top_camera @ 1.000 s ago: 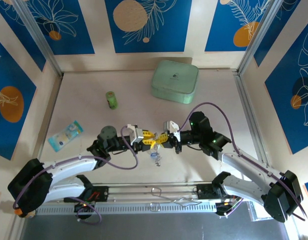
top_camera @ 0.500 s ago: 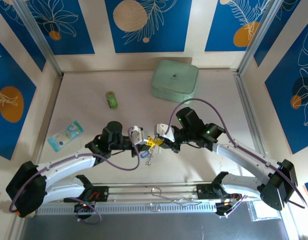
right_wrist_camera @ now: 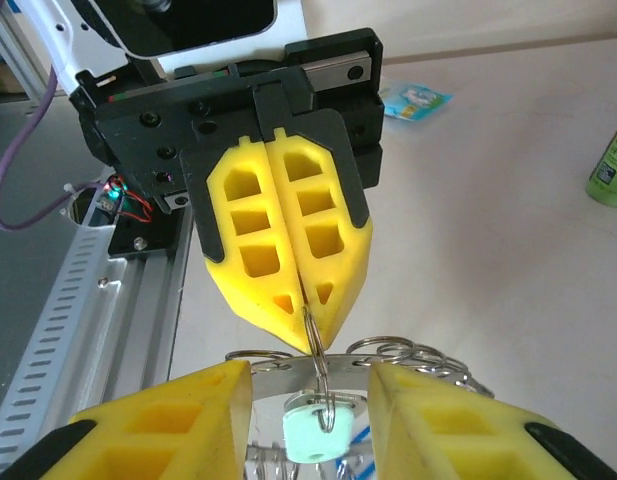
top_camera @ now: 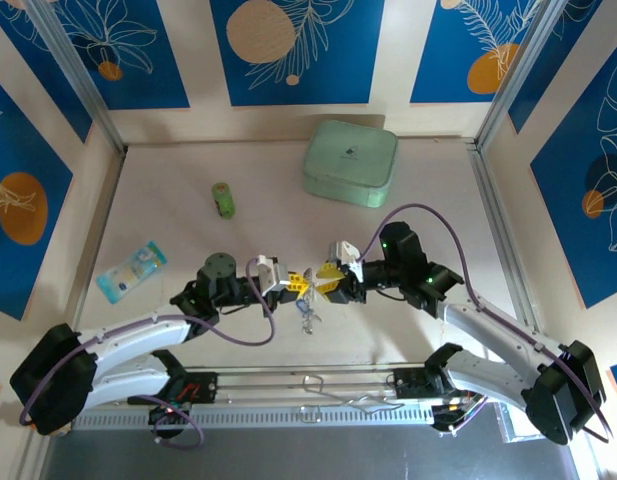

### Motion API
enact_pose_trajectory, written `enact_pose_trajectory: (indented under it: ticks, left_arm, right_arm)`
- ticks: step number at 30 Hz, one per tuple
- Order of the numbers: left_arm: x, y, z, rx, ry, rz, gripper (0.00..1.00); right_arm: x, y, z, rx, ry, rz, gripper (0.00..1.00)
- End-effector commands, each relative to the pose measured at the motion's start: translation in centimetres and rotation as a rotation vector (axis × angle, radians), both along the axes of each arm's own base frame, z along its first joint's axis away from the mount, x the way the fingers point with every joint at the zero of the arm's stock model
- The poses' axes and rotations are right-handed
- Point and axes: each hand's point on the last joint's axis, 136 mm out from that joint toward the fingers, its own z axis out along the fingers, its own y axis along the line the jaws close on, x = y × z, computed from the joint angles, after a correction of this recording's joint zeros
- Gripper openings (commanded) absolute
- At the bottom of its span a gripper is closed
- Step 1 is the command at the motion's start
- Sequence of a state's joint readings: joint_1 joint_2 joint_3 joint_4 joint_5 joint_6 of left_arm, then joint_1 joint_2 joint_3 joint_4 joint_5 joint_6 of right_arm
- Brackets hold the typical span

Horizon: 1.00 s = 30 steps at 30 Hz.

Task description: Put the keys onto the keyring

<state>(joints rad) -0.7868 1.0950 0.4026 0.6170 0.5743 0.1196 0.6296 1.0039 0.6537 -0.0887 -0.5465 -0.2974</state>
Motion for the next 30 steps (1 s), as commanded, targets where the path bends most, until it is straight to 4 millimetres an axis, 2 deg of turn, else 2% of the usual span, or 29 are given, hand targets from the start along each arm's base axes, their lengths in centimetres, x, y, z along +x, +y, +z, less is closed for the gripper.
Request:
enact_pose_trajectory:
  ticks: [1, 6, 12, 15, 18, 20, 23, 25, 30]
  left_arm:
    - [-0.1, -0.4, 2.3, -0.089, -0.031, -0.013, 0.0]
    - [-0.2, -0.6, 1.9, -0.083, -0.006, -0.029, 0.0]
    - [-0.2, -0.6, 1.9, -0.082, -0.005, -0.028, 0.0]
    - [-0.3, -0.6, 1.9, -0.082, -0.007, -0.031, 0.0]
    - [-0.3, -0.6, 2.1, -0.084, -0.012, -0.029, 0.0]
    - [-0.3, -0.5, 2.2, -0.086, -0.016, -0.027, 0.0]
    - [-0.3, -0.6, 2.0, -0.083, -0.015, -0.027, 0.0]
    - [-0.3, -0.6, 2.1, -0.083, -0.015, -0.028, 0.0]
    - [-0.3, -0.5, 2.1, -0.084, -0.018, -0.025, 0.0]
  right_arm:
    - [0.0, 0.4, 0.2, 0.031, 0.025, 0.02, 0.35]
    - [0.8, 0.7, -0.1, 0.03, 0.021, -0.001, 0.24]
    - [0.5, 0.7, 0.0, 0.035, 0.028, 0.017, 0.08]
    - [0.4, 0.7, 0.1, 0.034, 0.028, 0.02, 0.08]
    - [0.4, 0.5, -0.2, 0.023, 0.026, 0.01, 0.19]
    - [0.5, 0.4, -0.8, 0.01, 0.026, 0.003, 0.2]
    - [0.8, 0.3, -1.4, 0.0, 0.03, -0.006, 0.17]
    - [0.7, 0.4, -1.1, 0.011, 0.036, 0.003, 0.13]
    - [0.7, 0.5, -1.0, 0.015, 0.035, 0.008, 0.11]
